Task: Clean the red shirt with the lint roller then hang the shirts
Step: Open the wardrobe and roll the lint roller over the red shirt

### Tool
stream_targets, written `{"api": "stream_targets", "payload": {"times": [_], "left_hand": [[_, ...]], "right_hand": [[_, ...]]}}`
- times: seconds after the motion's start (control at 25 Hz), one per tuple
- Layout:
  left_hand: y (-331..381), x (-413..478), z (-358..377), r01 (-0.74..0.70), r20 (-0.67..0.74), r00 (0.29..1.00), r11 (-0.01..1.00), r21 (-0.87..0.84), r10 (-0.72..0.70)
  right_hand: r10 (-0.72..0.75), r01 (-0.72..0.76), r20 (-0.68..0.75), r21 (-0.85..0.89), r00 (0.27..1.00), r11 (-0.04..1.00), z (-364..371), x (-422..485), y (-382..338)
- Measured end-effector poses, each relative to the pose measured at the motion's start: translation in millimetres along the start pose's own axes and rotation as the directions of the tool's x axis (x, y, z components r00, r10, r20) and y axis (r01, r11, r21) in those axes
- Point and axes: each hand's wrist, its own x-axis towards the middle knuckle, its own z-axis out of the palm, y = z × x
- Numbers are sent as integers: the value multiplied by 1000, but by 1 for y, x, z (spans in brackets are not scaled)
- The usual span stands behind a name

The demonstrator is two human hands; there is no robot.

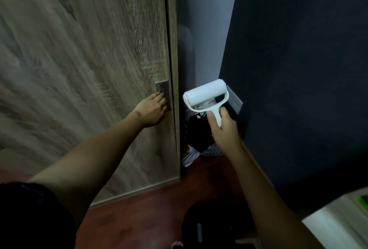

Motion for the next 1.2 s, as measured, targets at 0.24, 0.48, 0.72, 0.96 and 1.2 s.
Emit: {"api": "stream_targets", "payload": {"times": [0.24, 0.48, 0.72, 0.96, 1.2], "left_hand": [[-22, 18, 8, -171, -139, 970, 965, 198, 201], [-37, -2, 40, -149, -221, 956, 967, 205, 195], [-80, -75, 74, -178, -132, 968, 954, 241, 213], [-129, -162, 122, -123, 7, 992, 964, 235, 125], [-176, -247, 172, -103, 121, 990, 971, 218, 78]], "right_hand": [[19, -19, -20, 20, 1000, 1000, 21, 22, -5], [-8, 9, -28, 20, 1000, 1000, 59, 25, -27], [-7, 11, -36, 104, 999, 994, 122, -6, -72], [-2, 2, -1, 177, 1000, 984, 204, -38, -114], [-51, 50, 8, 135, 999, 990, 263, -66, -152]]}}
